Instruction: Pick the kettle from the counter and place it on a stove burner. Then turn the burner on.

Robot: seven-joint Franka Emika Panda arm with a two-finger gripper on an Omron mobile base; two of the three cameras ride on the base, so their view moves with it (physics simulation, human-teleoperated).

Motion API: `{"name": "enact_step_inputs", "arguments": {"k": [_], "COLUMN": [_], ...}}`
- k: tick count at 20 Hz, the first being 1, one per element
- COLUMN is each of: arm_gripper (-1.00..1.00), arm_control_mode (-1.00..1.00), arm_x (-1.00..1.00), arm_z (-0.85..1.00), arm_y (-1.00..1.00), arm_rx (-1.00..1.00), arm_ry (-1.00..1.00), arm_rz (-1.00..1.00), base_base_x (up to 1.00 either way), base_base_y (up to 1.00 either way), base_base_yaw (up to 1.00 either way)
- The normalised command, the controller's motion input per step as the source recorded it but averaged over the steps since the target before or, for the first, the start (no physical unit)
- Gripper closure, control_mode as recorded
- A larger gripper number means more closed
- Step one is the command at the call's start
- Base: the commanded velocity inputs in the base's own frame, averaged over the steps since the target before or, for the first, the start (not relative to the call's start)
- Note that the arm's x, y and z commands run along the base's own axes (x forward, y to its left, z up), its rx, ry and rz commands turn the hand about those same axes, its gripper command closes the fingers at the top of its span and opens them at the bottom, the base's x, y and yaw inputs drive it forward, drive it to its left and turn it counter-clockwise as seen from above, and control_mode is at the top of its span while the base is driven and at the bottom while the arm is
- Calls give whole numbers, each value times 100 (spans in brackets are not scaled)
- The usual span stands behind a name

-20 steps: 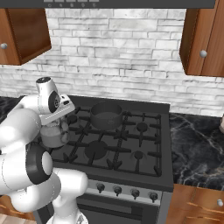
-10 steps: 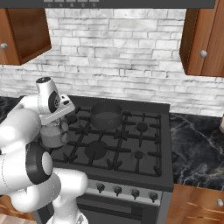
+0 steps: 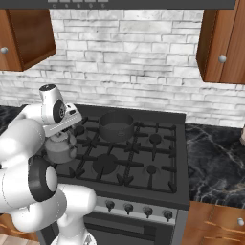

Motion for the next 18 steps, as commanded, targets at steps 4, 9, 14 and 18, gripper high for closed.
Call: {"name": "enact_step_inputs", "arguments": {"k": [4, 9, 14, 18], "arm_gripper": [-100, -100, -100, -100], "arm_control_mode": [-100, -100, -100, -100], "arm_x": [0, -6, -44, -63], "arm_z": [0, 6, 35, 35], "arm_y": [0, 0, 0, 0], "arm_rx": [0, 0, 0, 0], "arm_ry": [0, 0, -13, -21], "arm_rz": [0, 0, 0, 0], "base_base_x": [0, 0, 0, 0], "base_base_y": [0, 0, 0, 0], "base_base_yaw": [0, 0, 0, 0]}}
